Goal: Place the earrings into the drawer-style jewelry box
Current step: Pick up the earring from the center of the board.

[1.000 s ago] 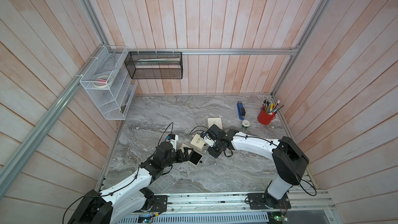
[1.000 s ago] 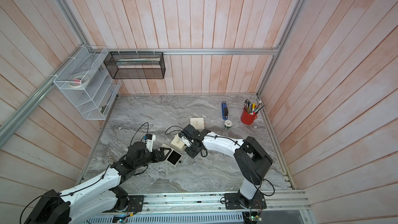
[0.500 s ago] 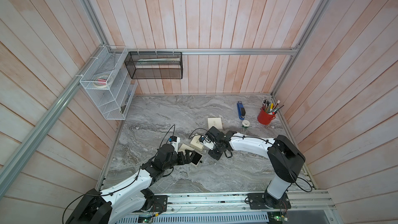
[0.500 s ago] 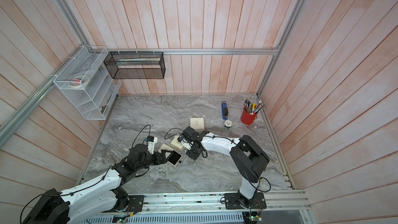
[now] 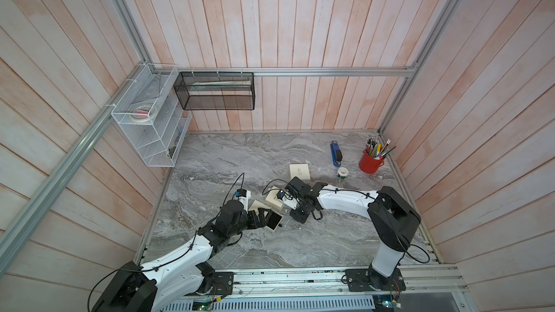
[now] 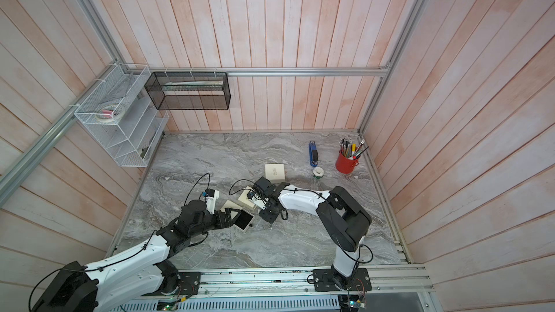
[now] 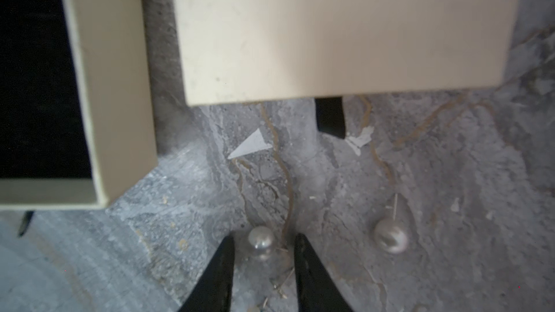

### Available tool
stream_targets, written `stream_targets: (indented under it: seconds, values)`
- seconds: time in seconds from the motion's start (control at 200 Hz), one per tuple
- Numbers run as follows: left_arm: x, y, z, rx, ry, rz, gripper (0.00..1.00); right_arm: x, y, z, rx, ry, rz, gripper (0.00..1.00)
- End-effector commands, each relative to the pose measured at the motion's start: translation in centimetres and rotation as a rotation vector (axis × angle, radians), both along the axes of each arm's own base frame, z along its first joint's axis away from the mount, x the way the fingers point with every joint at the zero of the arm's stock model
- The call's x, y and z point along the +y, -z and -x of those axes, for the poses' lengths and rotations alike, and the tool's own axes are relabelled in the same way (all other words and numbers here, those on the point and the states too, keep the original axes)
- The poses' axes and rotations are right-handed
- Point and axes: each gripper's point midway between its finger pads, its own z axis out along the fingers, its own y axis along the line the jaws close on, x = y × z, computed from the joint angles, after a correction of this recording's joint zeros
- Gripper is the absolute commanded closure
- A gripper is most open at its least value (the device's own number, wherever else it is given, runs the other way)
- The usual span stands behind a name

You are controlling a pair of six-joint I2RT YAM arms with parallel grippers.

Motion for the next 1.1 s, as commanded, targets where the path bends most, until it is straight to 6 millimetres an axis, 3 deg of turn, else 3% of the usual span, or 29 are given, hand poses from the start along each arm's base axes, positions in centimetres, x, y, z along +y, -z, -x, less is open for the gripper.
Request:
stream_targets:
  seconds: [0.0, 1.095]
  values:
    - [0.1, -0.3, -0.5, -0.016, -0.006, -0.026, 0.0, -0.1, 0.8, -0.5, -0.005, -0.002, 0.034, 0.65]
    - [-0.4, -0.6, -1.1, -0.022, 0.006, -0.042, 0.0, -1.0, 1.3, -1.6, 0.017, 0.079, 0.043, 0.75]
